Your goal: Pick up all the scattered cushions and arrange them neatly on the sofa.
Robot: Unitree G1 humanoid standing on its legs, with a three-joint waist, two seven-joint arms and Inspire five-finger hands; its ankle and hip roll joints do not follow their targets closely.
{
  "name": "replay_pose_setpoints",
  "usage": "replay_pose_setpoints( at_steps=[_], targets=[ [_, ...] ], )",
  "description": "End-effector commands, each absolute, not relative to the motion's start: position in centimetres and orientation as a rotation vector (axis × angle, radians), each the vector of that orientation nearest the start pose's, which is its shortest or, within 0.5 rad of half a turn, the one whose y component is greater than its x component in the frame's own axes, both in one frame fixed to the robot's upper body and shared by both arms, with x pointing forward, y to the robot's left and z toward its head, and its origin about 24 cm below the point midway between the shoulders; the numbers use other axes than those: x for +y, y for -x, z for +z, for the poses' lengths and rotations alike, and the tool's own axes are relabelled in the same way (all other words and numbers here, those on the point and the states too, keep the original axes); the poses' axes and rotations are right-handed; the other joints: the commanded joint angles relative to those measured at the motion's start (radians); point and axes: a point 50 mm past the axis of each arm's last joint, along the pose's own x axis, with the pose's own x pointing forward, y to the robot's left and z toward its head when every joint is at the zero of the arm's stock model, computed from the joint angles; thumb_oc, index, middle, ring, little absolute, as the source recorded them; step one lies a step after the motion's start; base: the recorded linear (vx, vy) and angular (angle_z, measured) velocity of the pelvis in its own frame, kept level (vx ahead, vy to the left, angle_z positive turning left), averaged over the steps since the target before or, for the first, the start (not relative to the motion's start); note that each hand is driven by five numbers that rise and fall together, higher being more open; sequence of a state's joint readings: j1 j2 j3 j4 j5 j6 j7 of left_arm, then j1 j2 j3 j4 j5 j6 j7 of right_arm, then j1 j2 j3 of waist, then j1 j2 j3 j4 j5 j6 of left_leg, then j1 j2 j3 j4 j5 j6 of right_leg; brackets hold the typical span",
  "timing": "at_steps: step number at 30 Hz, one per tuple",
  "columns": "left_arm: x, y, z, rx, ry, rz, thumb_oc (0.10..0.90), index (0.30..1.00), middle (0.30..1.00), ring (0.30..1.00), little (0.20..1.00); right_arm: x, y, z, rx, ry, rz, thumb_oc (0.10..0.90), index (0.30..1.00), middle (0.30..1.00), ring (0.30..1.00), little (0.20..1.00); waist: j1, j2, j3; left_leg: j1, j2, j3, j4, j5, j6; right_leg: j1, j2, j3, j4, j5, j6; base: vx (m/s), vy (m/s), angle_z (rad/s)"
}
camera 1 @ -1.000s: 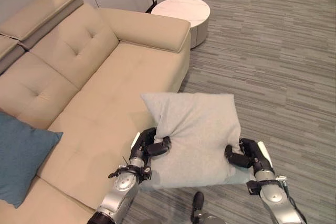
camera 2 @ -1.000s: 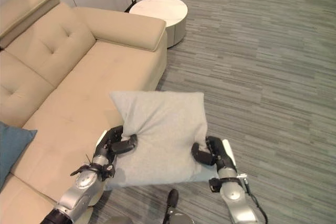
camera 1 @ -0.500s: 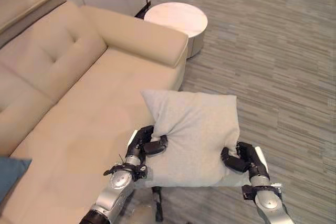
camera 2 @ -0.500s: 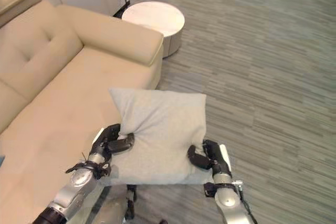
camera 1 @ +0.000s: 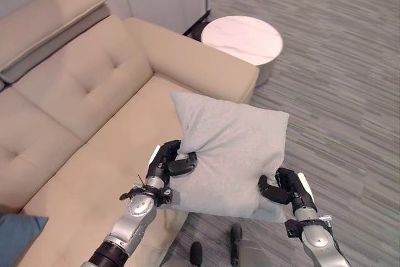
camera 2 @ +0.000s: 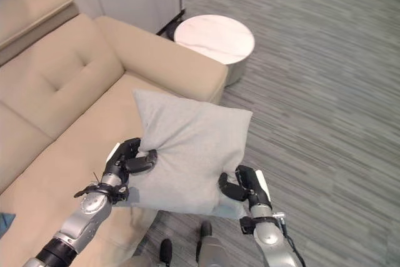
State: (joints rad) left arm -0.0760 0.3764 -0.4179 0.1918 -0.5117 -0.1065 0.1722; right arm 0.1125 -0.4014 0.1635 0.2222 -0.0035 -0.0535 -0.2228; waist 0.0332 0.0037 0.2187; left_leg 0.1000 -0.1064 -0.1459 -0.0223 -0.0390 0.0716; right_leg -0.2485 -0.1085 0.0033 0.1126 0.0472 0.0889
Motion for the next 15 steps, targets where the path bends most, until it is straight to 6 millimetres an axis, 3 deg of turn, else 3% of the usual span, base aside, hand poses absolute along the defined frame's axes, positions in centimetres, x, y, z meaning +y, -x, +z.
replay_pose_setpoints(
  at_steps=[1, 2, 5, 6, 7, 8, 12, 13, 15],
  targets=[
    [9.7, -25.8, 7.2, -0.162, 0.289, -0.342, 0.400, 0.300, 0.300, 0.300, 0.300, -15.7, -24.5, 5.3, -0.190, 0.392, 0.149, 0.400, 0.300, 0.300, 0.300, 0.300, 0.033, 0.006, -0.113, -0.043, 0.045, 0.009, 0.112, -0.097, -0.046, 0.154, 0.002, -0.067, -0.037, -0.055, 0.063, 0.19, -0.227, 0.54],
    [9.9, -25.7, 7.2, -0.162, 0.302, -0.336, 0.400, 0.300, 0.300, 0.300, 0.300, -15.8, -24.4, 5.3, -0.193, 0.392, 0.146, 0.400, 0.300, 0.300, 0.300, 0.300, 0.032, 0.006, -0.113, -0.065, 0.051, -0.002, 0.146, -0.084, -0.073, 0.182, 0.000, -0.123, -0.063, -0.056, 0.057, 0.21, -0.293, 0.59],
    [10.2, -25.7, 7.2, -0.161, 0.308, -0.321, 0.400, 0.300, 0.300, 0.300, 0.300, -15.9, -24.4, 5.5, -0.198, 0.394, 0.144, 0.400, 0.300, 0.300, 0.300, 0.300, 0.037, 0.006, -0.103, -0.120, 0.064, 0.010, 0.235, -0.063, -0.103, 0.227, -0.003, -0.188, -0.099, -0.061, 0.041, 0.04, -0.180, 1.30],
    [10.5, -25.8, 7.2, -0.163, 0.324, -0.303, 0.400, 0.300, 0.300, 0.300, 0.300, -16.1, -24.7, 5.8, -0.209, 0.391, 0.136, 0.400, 0.300, 0.300, 0.300, 0.300, 0.041, 0.001, -0.083, -0.212, 0.090, 0.086, 0.370, -0.028, -0.120, 0.269, -0.014, -0.248, -0.133, -0.065, 0.026, -0.03, -0.107, 1.35],
    [10.6, -25.8, 7.2, -0.164, 0.324, -0.303, 0.400, 0.300, 0.300, 0.300, 0.300, -16.0, -24.7, 5.8, -0.209, 0.390, 0.136, 0.400, 0.300, 0.300, 0.300, 0.300, 0.039, 0.003, -0.084, -0.220, 0.091, 0.083, 0.382, -0.033, -0.120, 0.268, -0.012, -0.251, -0.135, -0.064, 0.025, -0.01, -0.209, 1.09],
    [10.8, -25.7, 7.3, -0.165, 0.325, -0.297, 0.400, 0.300, 0.300, 0.300, 0.300, -16.2, -24.8, 6.0, -0.215, 0.381, 0.124, 0.400, 0.300, 0.300, 0.300, 0.300, 0.041, -0.002, -0.074, -0.256, 0.130, 0.190, 0.418, -0.037, -0.110, 0.303, -0.012, -0.300, -0.158, -0.074, 0.013, 0.03, -0.140, 0.66],
    [10.8, -25.8, 7.3, -0.165, 0.310, -0.300, 0.400, 0.300, 0.300, 0.300, 0.300, -16.4, -24.7, 6.4, -0.232, 0.371, 0.095, 0.400, 0.300, 0.300, 0.300, 0.300, 0.029, 0.001, -0.093, -0.288, 0.147, 0.348, 0.309, -0.063, -0.094, 0.358, 0.005, -0.377, -0.189, -0.110, 0.017, 0.12, -0.088, 0.98],
    [10.7, -25.9, 7.3, -0.165, 0.307, -0.302, 0.400, 0.300, 0.300, 0.300, 0.300, -16.5, -24.7, 6.5, -0.235, 0.374, 0.085, 0.400, 0.300, 0.300, 0.300, 0.300, 0.022, 0.005, -0.098, -0.299, 0.152, 0.410, 0.278, -0.043, -0.094, 0.367, 0.013, -0.398, -0.188, -0.122, 0.017, 0.07, -0.013, 0.71],
    [10.6, -26.0, 7.4, -0.167, 0.300, -0.295, 0.400, 0.300, 0.300, 0.300, 0.300, -16.5, -24.8, 6.5, -0.236, 0.384, 0.075, 0.400, 0.300, 0.300, 0.300, 0.300, 0.019, 0.006, -0.102, -0.313, 0.155, 0.463, 0.258, -0.023, -0.097, 0.374, 0.018, -0.415, -0.185, -0.135, 0.016, 0.10, -0.004, 0.79]
  ],
)
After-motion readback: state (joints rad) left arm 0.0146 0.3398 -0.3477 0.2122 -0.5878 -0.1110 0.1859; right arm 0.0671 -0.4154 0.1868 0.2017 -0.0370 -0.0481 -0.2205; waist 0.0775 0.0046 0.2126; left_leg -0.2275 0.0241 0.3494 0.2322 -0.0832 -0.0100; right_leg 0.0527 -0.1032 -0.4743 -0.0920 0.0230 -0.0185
